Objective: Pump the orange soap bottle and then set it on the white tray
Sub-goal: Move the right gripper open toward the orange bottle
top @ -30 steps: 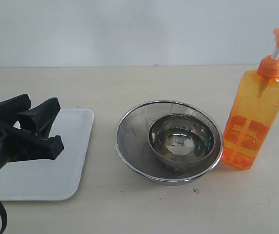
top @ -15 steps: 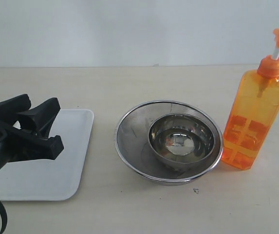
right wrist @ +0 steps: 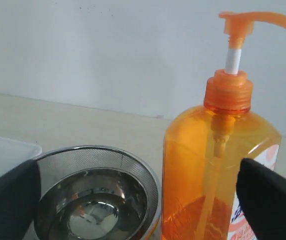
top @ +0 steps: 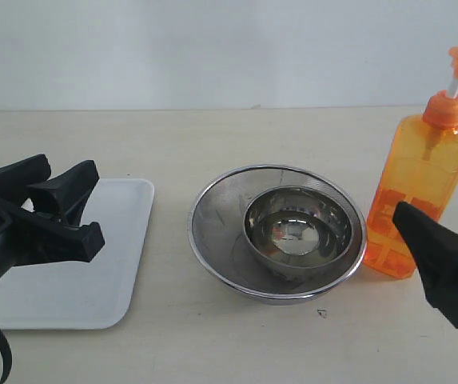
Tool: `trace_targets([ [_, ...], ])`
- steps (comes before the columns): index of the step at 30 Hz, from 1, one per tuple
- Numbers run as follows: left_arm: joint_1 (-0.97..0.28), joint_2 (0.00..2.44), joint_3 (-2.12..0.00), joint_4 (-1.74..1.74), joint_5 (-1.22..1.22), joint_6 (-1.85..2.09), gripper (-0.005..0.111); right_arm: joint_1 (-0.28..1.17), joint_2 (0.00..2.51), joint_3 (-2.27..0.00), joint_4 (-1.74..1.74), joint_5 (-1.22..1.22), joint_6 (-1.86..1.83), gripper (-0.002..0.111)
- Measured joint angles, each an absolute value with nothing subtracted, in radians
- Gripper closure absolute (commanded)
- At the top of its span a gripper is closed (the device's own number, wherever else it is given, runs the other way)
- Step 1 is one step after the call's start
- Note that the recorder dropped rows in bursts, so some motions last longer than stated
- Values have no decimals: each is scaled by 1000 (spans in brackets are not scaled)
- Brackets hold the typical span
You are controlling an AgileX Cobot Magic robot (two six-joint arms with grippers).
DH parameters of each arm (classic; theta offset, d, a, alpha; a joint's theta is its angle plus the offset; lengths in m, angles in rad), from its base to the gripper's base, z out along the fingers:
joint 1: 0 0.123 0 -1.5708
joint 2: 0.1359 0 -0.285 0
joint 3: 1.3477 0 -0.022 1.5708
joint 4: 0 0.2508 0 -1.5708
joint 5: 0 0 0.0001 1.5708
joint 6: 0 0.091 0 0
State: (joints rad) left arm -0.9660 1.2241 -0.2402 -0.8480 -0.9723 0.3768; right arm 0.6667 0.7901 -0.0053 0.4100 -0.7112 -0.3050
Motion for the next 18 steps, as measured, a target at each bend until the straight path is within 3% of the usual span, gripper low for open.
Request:
trace_targets([
  [7, -966, 1224, -240, -848, -972, 377, 57, 669, 918, -28, 493, -756, -268, 6],
  [18, -966, 1224, -240, -848, -972, 377, 57, 669, 1345, -41, 506, -1151, -59, 6],
])
